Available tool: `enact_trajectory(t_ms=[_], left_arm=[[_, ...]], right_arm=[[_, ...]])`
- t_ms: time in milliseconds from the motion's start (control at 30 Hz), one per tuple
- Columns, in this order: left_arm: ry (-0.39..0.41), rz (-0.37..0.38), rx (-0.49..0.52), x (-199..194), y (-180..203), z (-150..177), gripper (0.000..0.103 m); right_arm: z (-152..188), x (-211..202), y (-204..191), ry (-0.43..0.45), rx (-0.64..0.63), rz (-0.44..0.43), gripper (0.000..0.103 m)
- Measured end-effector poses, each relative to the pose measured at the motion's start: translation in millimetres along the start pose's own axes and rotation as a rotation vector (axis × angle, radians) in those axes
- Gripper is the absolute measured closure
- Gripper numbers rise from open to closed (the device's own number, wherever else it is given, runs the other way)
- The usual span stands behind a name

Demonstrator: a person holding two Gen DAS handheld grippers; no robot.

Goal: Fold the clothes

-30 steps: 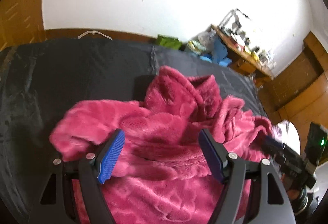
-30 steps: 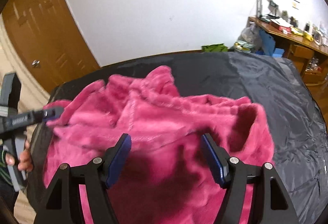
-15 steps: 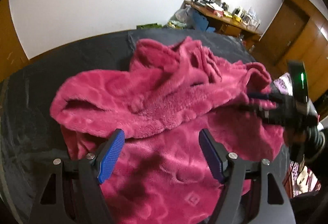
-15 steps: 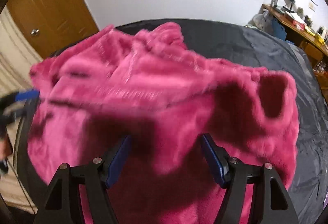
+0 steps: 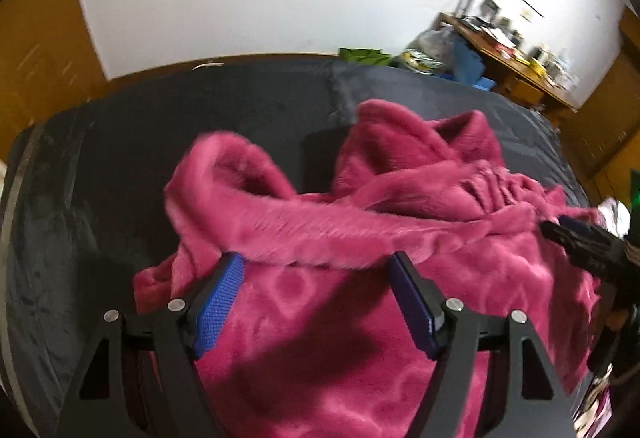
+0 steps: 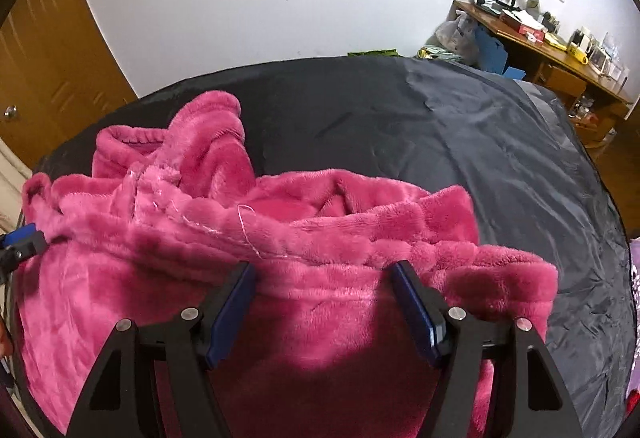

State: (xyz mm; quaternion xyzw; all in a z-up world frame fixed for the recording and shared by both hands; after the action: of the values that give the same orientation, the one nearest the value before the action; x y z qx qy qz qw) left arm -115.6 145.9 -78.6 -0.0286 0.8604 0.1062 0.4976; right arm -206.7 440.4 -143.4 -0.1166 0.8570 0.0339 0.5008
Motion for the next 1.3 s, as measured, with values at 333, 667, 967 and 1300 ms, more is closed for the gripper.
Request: enact_trajectory(t_ms=[333, 667, 967, 1300], left_arm=[[0.051, 0.017, 0.109, -36, 6, 8, 0.025], [-0.035, -0.047, 0.023, 22, -7, -4, 0.025], [-0.054, -0.081, -0.093, 44, -21, -7, 0.022], [-0.047, -0.024, -0.094, -19, -34, 12, 0.022]], right_arm=[[16, -62, 4, 0.079, 0.037, -0.082, 0.031], [32, -10, 12, -0.046, 0.029, -0.029, 0.027], [17, 16, 11, -0.06, 0.005, 0.02, 0.016], [32, -24, -14, -0.045, -0.042, -0.048, 0.016]])
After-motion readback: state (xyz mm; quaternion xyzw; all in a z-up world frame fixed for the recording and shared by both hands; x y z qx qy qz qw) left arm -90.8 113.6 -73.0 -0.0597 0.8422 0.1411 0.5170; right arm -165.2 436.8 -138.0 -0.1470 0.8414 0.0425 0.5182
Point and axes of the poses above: each gripper's, at about its wrist camera, not at the fingertips, and x roughly the way its jaws point, y to its right, z to its underside, the point moved 9 cm from there along x, roughly the way its jaws point
